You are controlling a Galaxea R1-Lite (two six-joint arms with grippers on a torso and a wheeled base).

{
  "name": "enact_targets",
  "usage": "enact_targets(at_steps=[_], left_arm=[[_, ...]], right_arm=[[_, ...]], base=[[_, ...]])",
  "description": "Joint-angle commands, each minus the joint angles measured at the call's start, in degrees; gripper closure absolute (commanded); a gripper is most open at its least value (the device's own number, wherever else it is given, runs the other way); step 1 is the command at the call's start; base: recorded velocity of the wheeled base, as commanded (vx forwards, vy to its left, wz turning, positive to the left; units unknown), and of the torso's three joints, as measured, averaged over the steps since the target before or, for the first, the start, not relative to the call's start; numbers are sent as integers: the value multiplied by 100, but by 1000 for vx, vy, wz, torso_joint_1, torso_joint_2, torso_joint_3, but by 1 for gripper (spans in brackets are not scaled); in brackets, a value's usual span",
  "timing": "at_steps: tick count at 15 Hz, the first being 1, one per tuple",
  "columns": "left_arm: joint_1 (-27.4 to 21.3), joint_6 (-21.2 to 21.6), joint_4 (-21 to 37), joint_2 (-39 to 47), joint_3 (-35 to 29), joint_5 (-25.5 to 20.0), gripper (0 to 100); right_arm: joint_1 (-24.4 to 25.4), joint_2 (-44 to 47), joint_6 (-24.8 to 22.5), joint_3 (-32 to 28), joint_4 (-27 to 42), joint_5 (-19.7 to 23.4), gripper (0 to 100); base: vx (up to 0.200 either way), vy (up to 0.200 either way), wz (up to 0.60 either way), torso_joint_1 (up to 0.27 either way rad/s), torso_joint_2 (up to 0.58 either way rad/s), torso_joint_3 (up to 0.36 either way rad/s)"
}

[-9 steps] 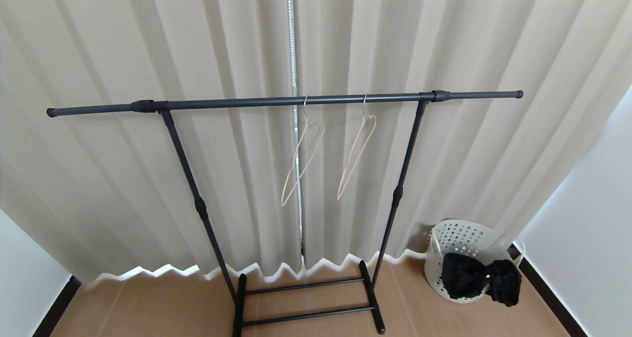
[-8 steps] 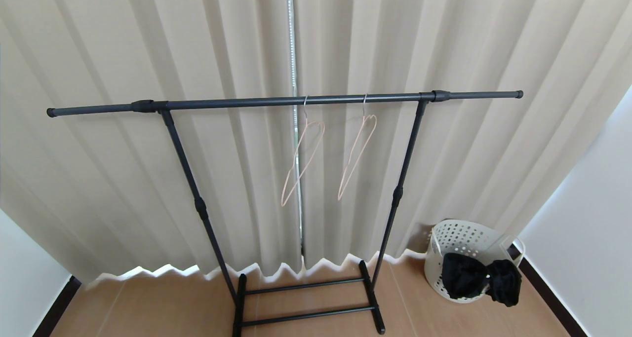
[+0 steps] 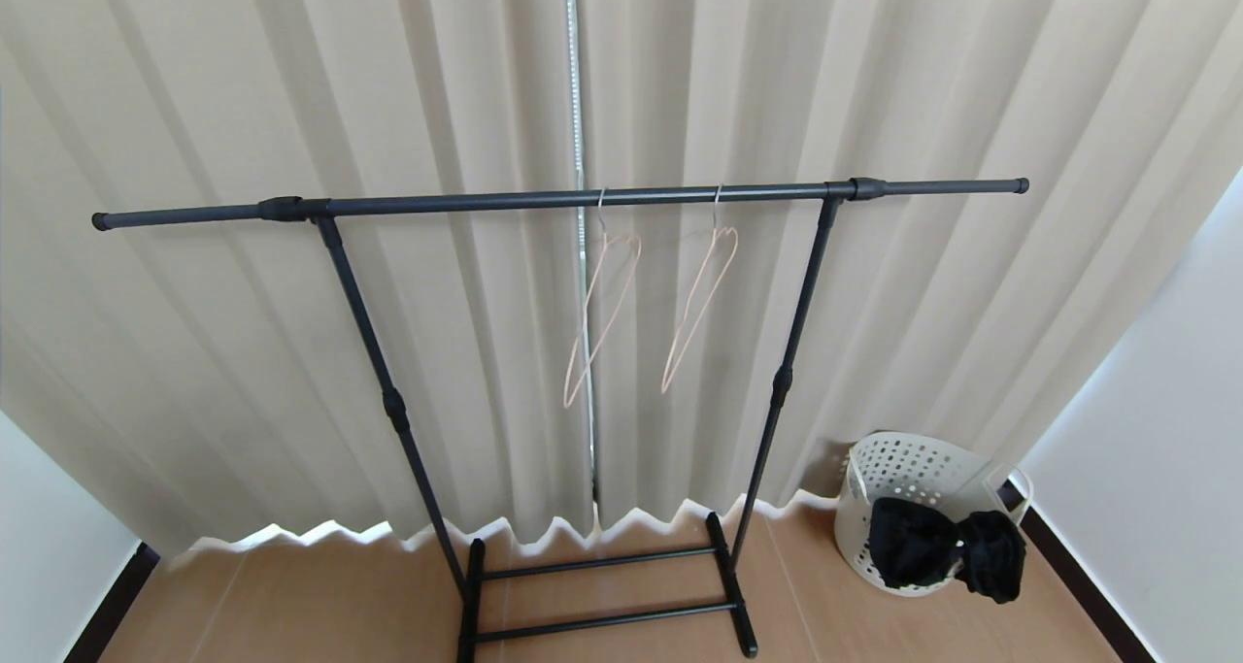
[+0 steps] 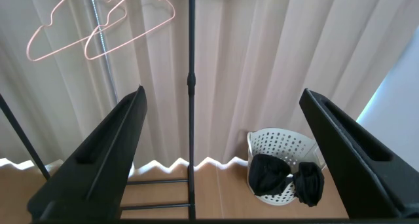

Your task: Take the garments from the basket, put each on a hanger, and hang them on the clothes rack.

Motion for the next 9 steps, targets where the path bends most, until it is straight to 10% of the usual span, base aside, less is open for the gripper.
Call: enact_targets(at_steps=[1, 9], left_arm=[[1, -4, -1, -2, 0, 4, 0], [1, 5, 8, -2, 0, 4, 0]], right_arm=[[2, 8, -9, 0, -2, 3, 0], [2, 8, 0, 0, -11, -68, 0]], base=[[0, 0, 0, 0, 0, 0], [0, 0, 0, 0, 0, 0]])
